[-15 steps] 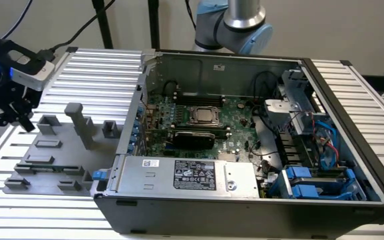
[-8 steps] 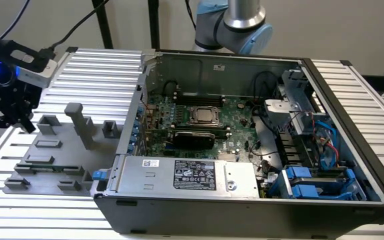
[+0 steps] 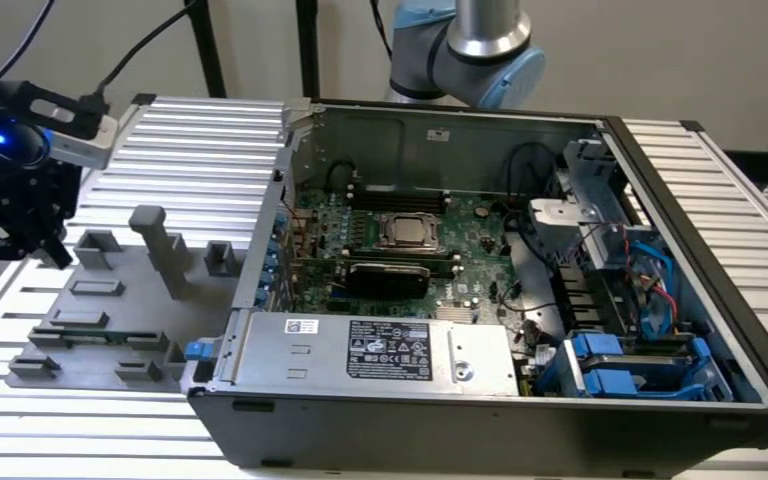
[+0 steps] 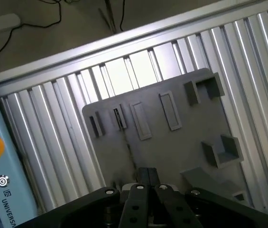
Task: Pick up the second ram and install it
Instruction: 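Pick up the second ram and move it above second insertion slot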
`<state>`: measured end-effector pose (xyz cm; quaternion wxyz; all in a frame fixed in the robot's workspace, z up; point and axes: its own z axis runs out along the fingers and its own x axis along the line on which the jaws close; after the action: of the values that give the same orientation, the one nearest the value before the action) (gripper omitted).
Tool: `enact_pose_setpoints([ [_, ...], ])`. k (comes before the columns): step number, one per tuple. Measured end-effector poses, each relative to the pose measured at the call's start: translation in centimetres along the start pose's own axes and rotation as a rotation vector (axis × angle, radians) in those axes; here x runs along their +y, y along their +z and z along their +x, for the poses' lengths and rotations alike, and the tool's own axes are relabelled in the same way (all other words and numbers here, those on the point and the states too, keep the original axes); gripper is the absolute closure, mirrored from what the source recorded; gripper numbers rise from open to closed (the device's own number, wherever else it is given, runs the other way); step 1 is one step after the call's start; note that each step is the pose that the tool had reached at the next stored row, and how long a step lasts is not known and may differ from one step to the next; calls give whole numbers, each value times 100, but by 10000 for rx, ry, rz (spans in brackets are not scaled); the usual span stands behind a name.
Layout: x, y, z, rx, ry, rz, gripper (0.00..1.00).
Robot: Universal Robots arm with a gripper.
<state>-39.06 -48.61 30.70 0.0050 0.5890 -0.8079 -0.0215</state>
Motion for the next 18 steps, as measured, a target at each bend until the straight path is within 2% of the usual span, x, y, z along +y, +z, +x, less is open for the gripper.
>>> enact_pose_setpoints([
  [15,-3,78,1,115,-2688,-46,89],
  [16,-3,84,1,135,-2788,-46,89],
  [18,-3,96,1,221,-2860,-32,89],
])
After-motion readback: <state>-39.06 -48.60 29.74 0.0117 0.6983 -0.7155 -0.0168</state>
